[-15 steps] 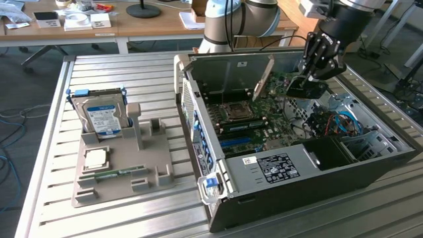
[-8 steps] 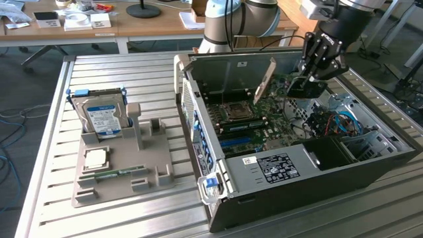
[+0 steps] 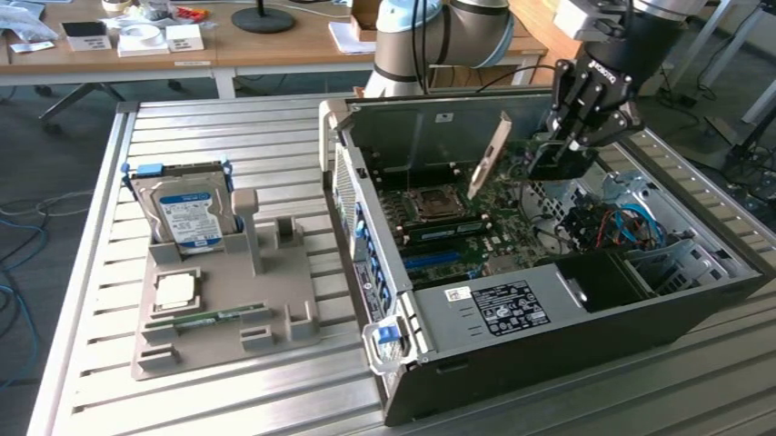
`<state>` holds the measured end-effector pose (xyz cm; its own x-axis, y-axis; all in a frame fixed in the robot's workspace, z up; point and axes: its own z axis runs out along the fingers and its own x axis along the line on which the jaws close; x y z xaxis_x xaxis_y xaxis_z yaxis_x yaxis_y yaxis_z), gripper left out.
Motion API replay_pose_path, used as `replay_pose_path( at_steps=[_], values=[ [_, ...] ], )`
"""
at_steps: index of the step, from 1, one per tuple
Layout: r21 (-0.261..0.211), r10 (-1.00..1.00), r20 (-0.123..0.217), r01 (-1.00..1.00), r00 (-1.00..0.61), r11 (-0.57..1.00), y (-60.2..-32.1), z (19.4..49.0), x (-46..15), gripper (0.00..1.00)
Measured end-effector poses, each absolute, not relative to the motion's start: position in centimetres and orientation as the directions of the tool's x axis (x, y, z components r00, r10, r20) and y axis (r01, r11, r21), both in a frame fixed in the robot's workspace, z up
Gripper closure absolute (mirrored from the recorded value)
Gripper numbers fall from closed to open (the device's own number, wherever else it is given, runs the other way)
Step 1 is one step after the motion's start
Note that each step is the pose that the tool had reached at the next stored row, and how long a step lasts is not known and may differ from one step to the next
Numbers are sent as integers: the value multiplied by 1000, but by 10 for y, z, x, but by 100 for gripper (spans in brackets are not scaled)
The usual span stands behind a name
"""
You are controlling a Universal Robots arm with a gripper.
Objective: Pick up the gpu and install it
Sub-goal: 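Insert the gpu into the slot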
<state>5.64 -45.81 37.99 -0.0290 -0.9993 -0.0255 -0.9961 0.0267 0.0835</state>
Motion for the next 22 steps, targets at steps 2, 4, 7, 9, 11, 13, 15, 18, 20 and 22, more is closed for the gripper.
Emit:
replay_pose_path(
  at_steps=[2,4,7,9,11,13,15,18,20,22],
  values=[
    [84,-1000,-25,-996,3,-5,-458,380,56,73],
    [83,-999,-25,-996,33,-35,-458,380,56,73],
    [83,-997,-26,-993,77,-79,-458,380,56,73],
    [83,-994,-25,-991,107,-109,-458,380,56,73],
    [84,-990,-25,-987,136,-138,-458,380,56,73],
    [84,-986,-25,-983,163,-165,-458,380,56,73],
    [84,-981,-26,-978,191,-193,-458,380,56,73],
    [84,-971,-26,-968,236,-237,-458,380,56,73],
    [84,-965,-25,-961,261,-262,-458,380,56,73],
    [84,-964,-25,-961,264,-265,-458,380,56,73]
  ],
)
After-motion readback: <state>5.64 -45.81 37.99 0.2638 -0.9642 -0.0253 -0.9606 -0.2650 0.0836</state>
